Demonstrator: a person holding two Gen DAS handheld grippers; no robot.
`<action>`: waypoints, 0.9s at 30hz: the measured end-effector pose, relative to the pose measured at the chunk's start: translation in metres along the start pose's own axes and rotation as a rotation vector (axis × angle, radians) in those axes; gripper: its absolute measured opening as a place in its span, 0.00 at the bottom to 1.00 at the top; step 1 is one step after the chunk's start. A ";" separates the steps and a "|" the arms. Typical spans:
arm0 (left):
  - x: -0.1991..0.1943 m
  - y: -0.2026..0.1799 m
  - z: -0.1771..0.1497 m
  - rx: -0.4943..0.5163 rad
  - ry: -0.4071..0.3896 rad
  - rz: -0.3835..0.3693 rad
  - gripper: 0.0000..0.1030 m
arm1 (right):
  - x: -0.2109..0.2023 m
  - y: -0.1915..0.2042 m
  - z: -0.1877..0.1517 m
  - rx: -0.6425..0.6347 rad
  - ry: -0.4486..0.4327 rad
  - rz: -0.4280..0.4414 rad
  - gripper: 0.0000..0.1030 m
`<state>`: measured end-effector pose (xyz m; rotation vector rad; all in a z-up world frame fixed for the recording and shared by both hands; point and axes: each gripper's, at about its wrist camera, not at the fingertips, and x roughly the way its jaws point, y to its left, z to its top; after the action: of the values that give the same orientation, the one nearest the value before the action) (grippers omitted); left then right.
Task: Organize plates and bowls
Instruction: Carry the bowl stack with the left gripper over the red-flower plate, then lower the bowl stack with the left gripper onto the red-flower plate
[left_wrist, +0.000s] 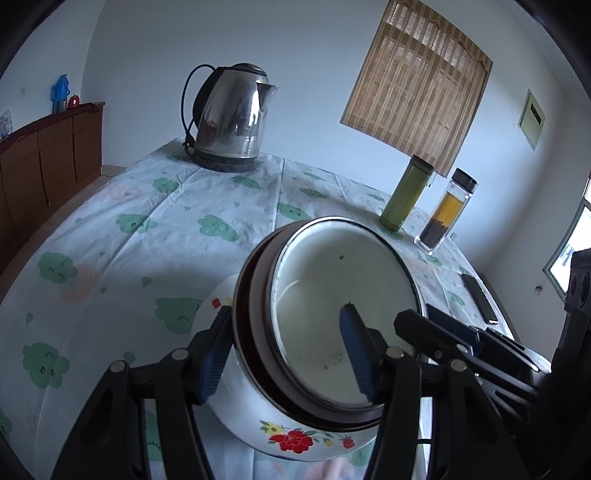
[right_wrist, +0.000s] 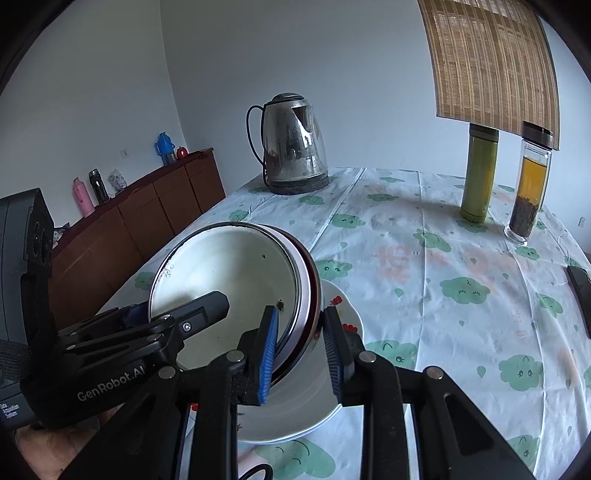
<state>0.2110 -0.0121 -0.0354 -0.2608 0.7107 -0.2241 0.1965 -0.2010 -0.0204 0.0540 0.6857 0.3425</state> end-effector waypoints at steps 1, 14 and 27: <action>0.001 -0.001 -0.001 0.002 0.004 0.001 0.55 | 0.000 0.000 0.000 -0.001 0.000 -0.001 0.26; 0.006 0.002 -0.002 -0.003 0.030 0.004 0.55 | 0.007 0.000 -0.002 -0.004 0.028 -0.011 0.26; 0.010 0.005 -0.004 -0.008 0.045 0.002 0.55 | 0.006 0.001 -0.002 -0.007 0.032 -0.013 0.26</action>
<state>0.2163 -0.0111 -0.0457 -0.2637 0.7563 -0.2258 0.1995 -0.1986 -0.0258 0.0375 0.7165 0.3339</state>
